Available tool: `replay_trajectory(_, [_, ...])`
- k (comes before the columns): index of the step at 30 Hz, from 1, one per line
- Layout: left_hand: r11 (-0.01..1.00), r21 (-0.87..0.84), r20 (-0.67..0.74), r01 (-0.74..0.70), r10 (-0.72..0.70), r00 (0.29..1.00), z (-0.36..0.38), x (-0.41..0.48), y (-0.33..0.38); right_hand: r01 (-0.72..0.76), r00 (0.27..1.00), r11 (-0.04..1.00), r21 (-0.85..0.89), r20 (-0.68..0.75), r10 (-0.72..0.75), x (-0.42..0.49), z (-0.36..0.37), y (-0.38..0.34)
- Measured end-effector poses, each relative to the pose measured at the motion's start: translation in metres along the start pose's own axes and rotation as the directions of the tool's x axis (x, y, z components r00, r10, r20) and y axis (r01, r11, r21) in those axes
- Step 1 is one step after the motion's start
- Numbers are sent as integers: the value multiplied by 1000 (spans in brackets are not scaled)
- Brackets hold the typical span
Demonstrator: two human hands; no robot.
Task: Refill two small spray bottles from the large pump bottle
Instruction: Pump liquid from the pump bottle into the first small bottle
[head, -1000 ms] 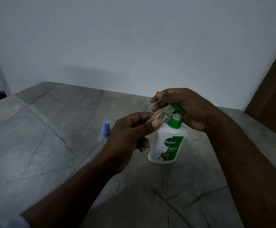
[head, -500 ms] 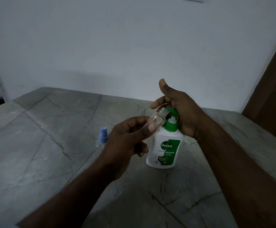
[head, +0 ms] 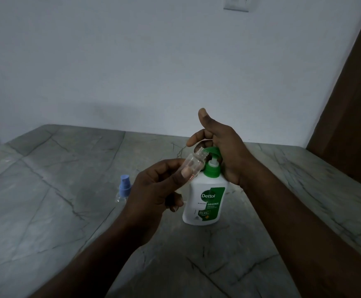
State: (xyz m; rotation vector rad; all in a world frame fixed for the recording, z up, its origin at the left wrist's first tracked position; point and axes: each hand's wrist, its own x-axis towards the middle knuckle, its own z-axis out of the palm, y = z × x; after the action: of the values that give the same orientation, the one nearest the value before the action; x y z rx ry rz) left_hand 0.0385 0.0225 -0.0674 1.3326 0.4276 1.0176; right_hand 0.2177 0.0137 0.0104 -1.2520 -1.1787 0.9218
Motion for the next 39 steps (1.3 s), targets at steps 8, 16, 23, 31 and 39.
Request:
replay_trajectory(8, [1000, -2, 0, -7, 7, 1000, 0, -1, 0, -6, 998, 1000, 11, 57, 5, 0, -1, 2])
replay_trajectory(16, [1000, 3, -6, -3, 3, 1000, 0, -1, -1, -4, 998, 999, 33, 57, 2, 0, -2, 4])
replay_trajectory(23, [1000, -3, 13, -9, 10, 1000, -1, 0, -3, -70, 980, 997, -26, 186, 73, 1, -9, 1])
replay_trajectory(31, [1000, 2, 9, -23, 23, 1000, -3, 2, -5, -113, 962, 993, -30, 246, 117, 4, -14, 4])
replay_trajectory(39, [999, 9, -15, -38, 38, 999, -6, 3, -5, -125, 960, 989, -80, 243, 141, 7, -15, 11])
